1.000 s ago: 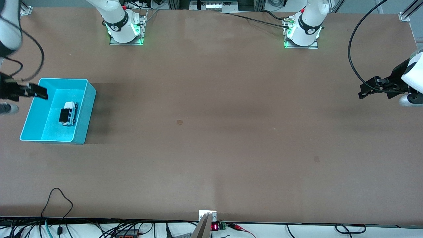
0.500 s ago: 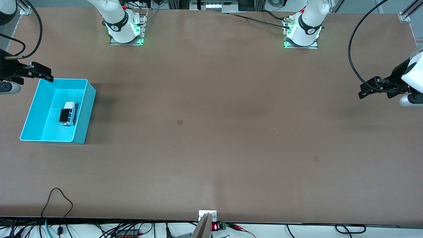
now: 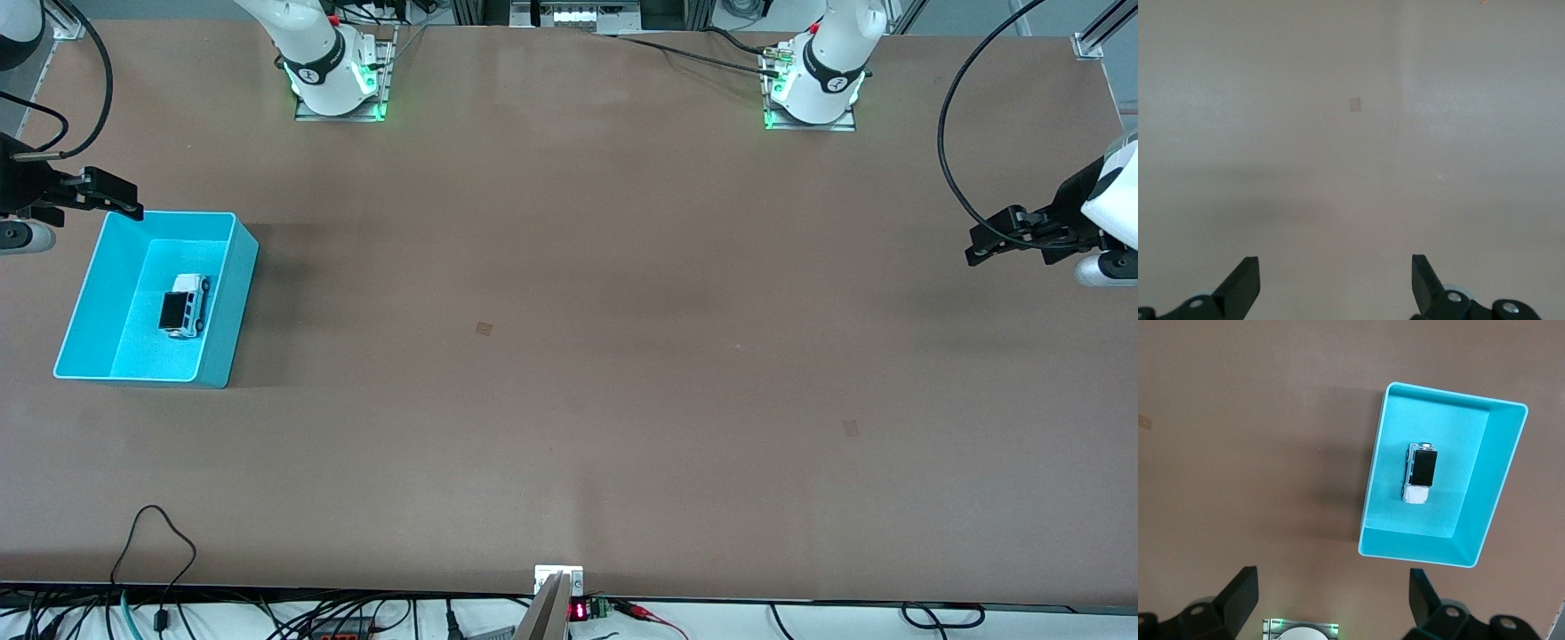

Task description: Wind and store white jeep toy

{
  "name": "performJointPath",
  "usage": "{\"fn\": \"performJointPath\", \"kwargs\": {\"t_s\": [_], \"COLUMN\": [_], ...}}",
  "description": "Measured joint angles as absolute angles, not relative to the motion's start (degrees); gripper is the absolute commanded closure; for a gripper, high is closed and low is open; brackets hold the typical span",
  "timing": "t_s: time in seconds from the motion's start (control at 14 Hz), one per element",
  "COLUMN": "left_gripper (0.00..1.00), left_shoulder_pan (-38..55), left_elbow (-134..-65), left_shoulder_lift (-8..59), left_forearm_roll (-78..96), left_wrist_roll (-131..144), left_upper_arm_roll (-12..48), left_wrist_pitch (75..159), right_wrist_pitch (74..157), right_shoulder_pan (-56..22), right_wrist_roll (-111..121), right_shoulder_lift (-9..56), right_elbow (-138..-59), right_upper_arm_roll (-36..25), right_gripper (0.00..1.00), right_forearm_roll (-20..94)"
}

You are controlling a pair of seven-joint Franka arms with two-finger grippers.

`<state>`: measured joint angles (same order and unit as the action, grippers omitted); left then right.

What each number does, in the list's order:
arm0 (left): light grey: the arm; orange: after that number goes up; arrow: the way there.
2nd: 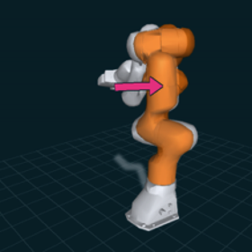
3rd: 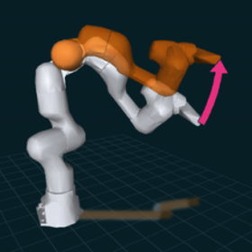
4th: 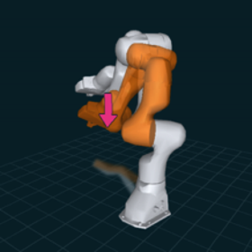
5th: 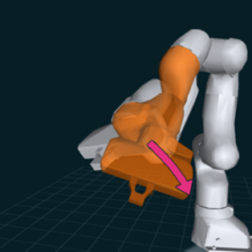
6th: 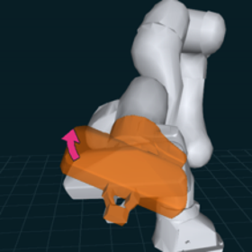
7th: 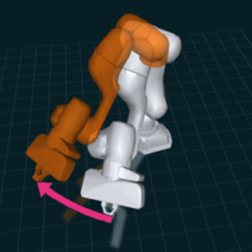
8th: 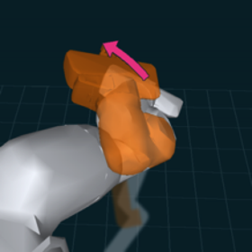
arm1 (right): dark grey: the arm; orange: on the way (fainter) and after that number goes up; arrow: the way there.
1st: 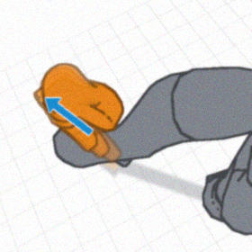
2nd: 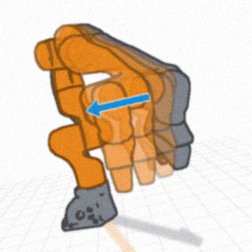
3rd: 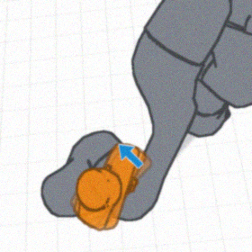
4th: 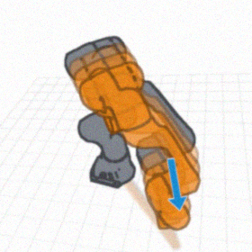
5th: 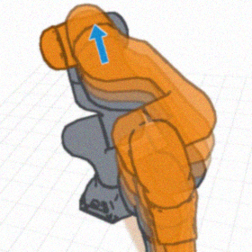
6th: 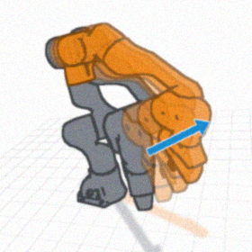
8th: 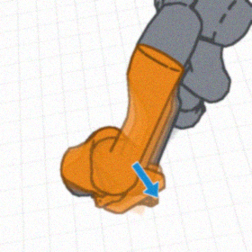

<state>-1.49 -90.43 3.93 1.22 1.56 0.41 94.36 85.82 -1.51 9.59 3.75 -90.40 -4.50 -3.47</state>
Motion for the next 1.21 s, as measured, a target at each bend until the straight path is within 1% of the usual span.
{"fn": "performJointPath", "kwargs": {"t_s": [0.71, 1.21], "left_gripper": [0.00, 0.00], "left_shoulder_pan": [-1.54, -1.53], "left_elbow": [-90.43, -91.10], "left_shoulder_lift": [3.91, 2.69], "left_forearm_roll": [1.23, 1.22], "left_wrist_roll": [1.56, 1.56], "left_upper_arm_roll": [0.40, 0.43], "left_wrist_pitch": [94.14, 94.11], "right_wrist_pitch": [85.75, 85.72], "right_shoulder_pan": [-1.03, -1.04], "right_wrist_roll": [9.60, 9.66], "right_shoulder_lift": [3.75, 3.75], "right_elbow": [-90.40, -90.40], "right_upper_arm_roll": [-4.50, -4.00], "right_gripper": [0.00, 0.00], "right_forearm_roll": [-3.47, -3.47]}}
